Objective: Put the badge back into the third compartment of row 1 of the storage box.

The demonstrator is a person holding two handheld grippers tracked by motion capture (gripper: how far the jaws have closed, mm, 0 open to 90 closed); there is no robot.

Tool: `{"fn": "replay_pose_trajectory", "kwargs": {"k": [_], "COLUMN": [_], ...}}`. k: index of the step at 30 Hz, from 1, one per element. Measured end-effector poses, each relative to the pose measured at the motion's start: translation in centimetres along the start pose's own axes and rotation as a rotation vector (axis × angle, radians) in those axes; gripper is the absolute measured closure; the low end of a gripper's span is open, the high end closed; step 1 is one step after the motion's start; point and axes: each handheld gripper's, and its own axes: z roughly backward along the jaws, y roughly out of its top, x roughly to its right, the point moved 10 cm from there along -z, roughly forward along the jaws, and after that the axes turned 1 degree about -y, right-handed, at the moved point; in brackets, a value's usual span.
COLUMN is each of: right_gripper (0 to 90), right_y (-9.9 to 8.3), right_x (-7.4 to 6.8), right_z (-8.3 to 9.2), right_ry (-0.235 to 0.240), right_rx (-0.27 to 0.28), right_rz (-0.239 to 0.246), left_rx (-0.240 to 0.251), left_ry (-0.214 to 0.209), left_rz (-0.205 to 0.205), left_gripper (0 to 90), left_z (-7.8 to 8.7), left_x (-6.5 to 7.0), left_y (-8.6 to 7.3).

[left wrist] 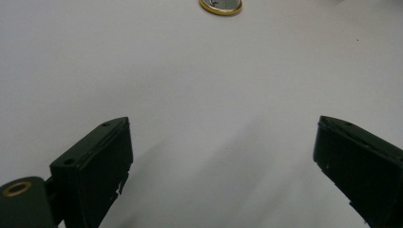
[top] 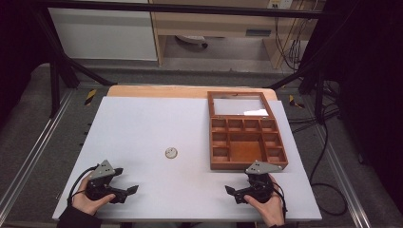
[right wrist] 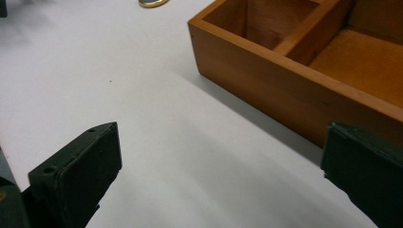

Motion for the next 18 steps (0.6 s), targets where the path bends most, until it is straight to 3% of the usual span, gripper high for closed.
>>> {"fn": "replay_pose_trajectory", "kwargs": {"k": [18], "right_gripper": [0.6], "right_y": [2.4], "right_x": [-3.2], "right_z": [-2.2], "right_ry": [0.034], "right_rx": [-0.005], "right_rz": [0.046], "left_rx": [0.000], "left_ry": [0.003], "left_rz": [-0.006], "left_gripper": [5.5], "left_z": [0.1], "left_x": [0.0], "left_y": [0.0]}}
